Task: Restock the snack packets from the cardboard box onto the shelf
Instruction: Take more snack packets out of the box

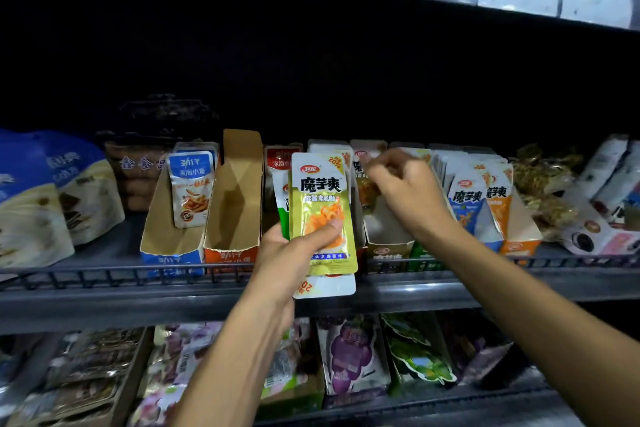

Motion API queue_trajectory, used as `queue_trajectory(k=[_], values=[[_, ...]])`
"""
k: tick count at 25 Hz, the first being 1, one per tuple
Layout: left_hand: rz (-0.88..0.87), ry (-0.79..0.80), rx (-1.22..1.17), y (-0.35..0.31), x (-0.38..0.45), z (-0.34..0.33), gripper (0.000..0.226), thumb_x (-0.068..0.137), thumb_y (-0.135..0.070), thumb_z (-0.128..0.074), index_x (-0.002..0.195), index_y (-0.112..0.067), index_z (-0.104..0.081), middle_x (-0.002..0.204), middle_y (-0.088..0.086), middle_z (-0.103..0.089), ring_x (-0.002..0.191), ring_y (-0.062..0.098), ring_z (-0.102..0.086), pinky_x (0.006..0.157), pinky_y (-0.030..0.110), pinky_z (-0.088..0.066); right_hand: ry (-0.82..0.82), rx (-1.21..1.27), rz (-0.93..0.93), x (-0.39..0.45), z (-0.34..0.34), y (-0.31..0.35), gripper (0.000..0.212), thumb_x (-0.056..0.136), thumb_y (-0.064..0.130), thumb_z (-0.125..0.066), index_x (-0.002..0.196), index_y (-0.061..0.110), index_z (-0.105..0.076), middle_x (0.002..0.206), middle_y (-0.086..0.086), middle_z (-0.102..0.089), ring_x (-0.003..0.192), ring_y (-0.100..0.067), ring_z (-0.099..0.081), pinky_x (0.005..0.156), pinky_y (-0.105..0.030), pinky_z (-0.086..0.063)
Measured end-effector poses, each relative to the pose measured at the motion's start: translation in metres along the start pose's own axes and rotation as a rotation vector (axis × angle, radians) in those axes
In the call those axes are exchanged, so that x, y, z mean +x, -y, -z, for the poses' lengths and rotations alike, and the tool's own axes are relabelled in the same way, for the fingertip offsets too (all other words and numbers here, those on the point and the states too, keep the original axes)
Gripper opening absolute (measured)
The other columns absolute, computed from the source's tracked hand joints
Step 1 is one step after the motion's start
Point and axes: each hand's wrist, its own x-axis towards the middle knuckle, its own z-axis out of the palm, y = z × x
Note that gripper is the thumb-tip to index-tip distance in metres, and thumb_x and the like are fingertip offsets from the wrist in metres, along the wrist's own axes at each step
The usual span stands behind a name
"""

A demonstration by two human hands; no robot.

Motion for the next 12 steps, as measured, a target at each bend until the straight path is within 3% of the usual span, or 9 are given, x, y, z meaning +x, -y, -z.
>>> queue_trajectory(k=[3,5,8,12], values=[[-0.063,-0.018,0.108,0.005,-0.004,-0.008,0.026,0.074,-0.013,-0.084,0.097,-0.017,-0.072,0.086,-0.001,-0.078,0.075,0.012,-0.074,0.06,0.021,-0.055,0.255,0.053,-0.119,-0.033,-0.007,0.01,0.043,0.075,0.052,-0.073,0.1,0.022,-0.054,0.072,0.002,-0.053,0.063,-0.009,-0.052,0.054,-0.031,-0.048],[-0.084,-0.006,0.129,0.007,-0.008,-0.011,0.027,0.074,-0.014,-0.084,0.097,-0.018,-0.072,0.084,-0.004,-0.078,0.074,0.008,-0.073,0.058,0.016,-0.053,0.233,0.128,-0.182,-0.036,-0.004,0.012,0.039,0.075,0.033,-0.079,0.1,0.02,-0.052,0.07,0.0,-0.054,0.065,-0.016,-0.056,0.062,-0.04,-0.052],[-0.043,0.009,0.048,0.006,-0.011,-0.01,0.025,0.079,-0.023,-0.078,0.102,-0.021,-0.069,0.093,-0.003,-0.078,0.085,0.015,-0.074,0.073,0.03,-0.058,0.168,0.42,-0.362,-0.031,0.009,0.015,0.031,0.083,0.007,-0.071,0.105,0.013,-0.049,0.081,-0.006,-0.068,0.07,-0.019,-0.068,0.061,-0.033,-0.055],[-0.022,-0.03,0.004,0.006,-0.009,-0.007,0.013,0.086,-0.025,-0.073,0.098,-0.022,-0.07,0.093,-0.003,-0.078,0.085,0.019,-0.074,0.072,0.033,-0.057,0.129,0.557,-0.448,-0.023,0.025,0.007,0.054,0.081,-0.006,-0.066,0.124,0.017,-0.043,0.108,-0.016,-0.066,0.078,-0.029,-0.07,0.063,-0.036,-0.059]])
